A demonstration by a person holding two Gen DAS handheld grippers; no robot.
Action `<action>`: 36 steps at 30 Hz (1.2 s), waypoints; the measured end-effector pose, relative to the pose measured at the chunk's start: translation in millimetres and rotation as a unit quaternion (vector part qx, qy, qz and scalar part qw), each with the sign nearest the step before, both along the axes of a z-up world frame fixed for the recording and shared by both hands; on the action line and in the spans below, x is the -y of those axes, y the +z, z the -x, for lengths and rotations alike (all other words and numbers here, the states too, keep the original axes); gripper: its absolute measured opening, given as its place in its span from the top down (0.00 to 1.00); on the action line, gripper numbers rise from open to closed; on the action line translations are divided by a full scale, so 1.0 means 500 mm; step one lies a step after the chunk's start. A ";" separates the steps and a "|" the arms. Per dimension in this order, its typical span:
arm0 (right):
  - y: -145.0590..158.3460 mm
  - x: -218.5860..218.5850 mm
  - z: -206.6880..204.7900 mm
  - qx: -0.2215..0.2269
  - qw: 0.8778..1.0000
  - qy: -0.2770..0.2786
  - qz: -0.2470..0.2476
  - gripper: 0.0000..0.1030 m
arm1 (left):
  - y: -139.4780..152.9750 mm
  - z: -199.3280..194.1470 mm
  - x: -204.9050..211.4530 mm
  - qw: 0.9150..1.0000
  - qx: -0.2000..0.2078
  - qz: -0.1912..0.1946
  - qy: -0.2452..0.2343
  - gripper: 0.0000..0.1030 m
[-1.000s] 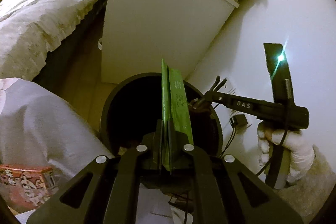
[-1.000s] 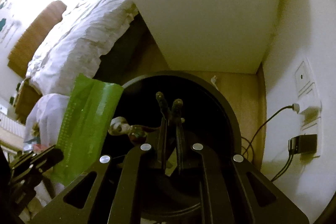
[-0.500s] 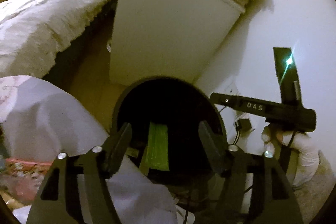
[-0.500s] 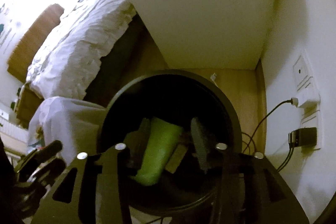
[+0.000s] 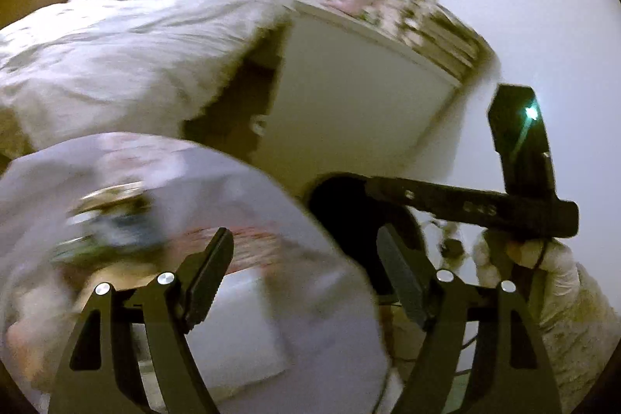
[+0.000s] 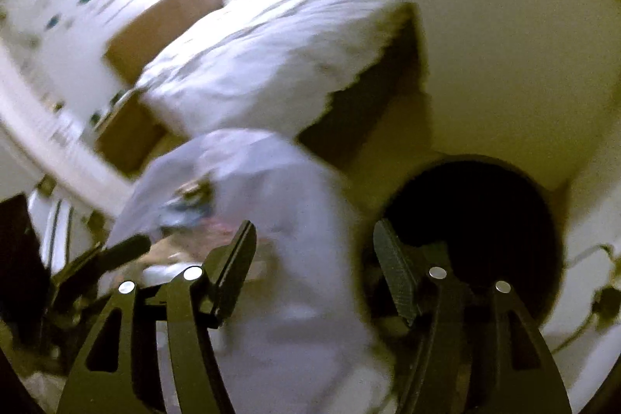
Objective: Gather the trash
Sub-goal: 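Grasp the orange bag with the left tool while the right tool grasps the white fluffy item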
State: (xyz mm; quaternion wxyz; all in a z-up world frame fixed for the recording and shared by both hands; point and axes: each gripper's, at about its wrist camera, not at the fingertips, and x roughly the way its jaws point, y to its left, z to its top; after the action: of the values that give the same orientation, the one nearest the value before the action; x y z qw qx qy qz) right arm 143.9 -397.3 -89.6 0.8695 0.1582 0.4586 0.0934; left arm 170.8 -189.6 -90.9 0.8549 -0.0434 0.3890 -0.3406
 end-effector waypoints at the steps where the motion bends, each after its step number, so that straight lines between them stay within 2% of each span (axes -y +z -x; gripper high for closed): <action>1: 0.005 -0.042 -0.004 0.002 1.000 0.026 0.004 0.38 | 0.000 0.002 -0.034 1.000 0.003 0.000 0.015 0.26; 4: 0.017 -0.141 -0.013 0.007 0.996 0.081 0.023 0.38 | -0.015 0.000 -0.160 0.997 0.007 -0.016 0.076 0.25; 7: 0.023 -0.258 -0.025 0.013 0.988 0.149 0.047 0.38 | -0.048 -0.007 -0.271 0.992 -0.003 -0.036 0.121 0.25; 10: 0.020 -0.357 -0.033 0.018 0.976 0.206 0.069 0.38 | -0.092 -0.015 -0.355 0.987 -0.018 -0.071 0.143 0.25; 13: 0.007 -0.450 -0.045 0.020 0.964 0.254 0.081 0.38 | -0.131 -0.021 -0.395 0.987 -0.032 -0.098 0.126 0.24; 14: 0.001 -0.480 -0.052 0.019 0.961 0.264 0.084 0.38 | -0.140 -0.022 -0.401 0.987 -0.034 -0.101 0.120 0.21; 19: -0.056 -0.616 -0.094 -0.003 0.942 0.315 0.111 0.38 | -0.183 -0.040 -0.414 0.987 -0.034 -0.126 0.093 0.17; 24: -0.131 -0.679 -0.128 -0.052 0.932 0.325 0.152 0.38 | -0.214 -0.058 -0.446 0.989 -0.059 -0.102 0.092 0.18; 25: -0.143 -0.683 -0.129 -0.064 0.932 0.327 0.145 0.40 | -0.217 -0.059 -0.453 0.989 -0.063 -0.098 0.093 0.18; 27: -0.152 -0.681 -0.126 -0.070 0.934 0.326 0.131 0.58 | -0.222 -0.060 -0.459 0.989 -0.068 -0.091 0.092 0.22; 31: -0.118 -0.647 -0.110 -0.043 0.949 0.298 0.096 0.62 | -0.222 -0.062 -0.473 0.990 -0.070 -0.074 0.097 0.34; 36: -0.039 -0.566 -0.098 -0.011 0.967 0.252 0.041 0.62 | -0.223 -0.071 -0.472 0.989 -0.067 -0.072 0.108 0.41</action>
State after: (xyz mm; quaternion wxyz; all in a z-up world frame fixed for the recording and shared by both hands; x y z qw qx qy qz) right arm 193.1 -114.4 -109.1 0.8184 0.0034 0.4968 0.2887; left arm 206.3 46.4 -202.6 0.8595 -0.0459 0.4622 -0.2133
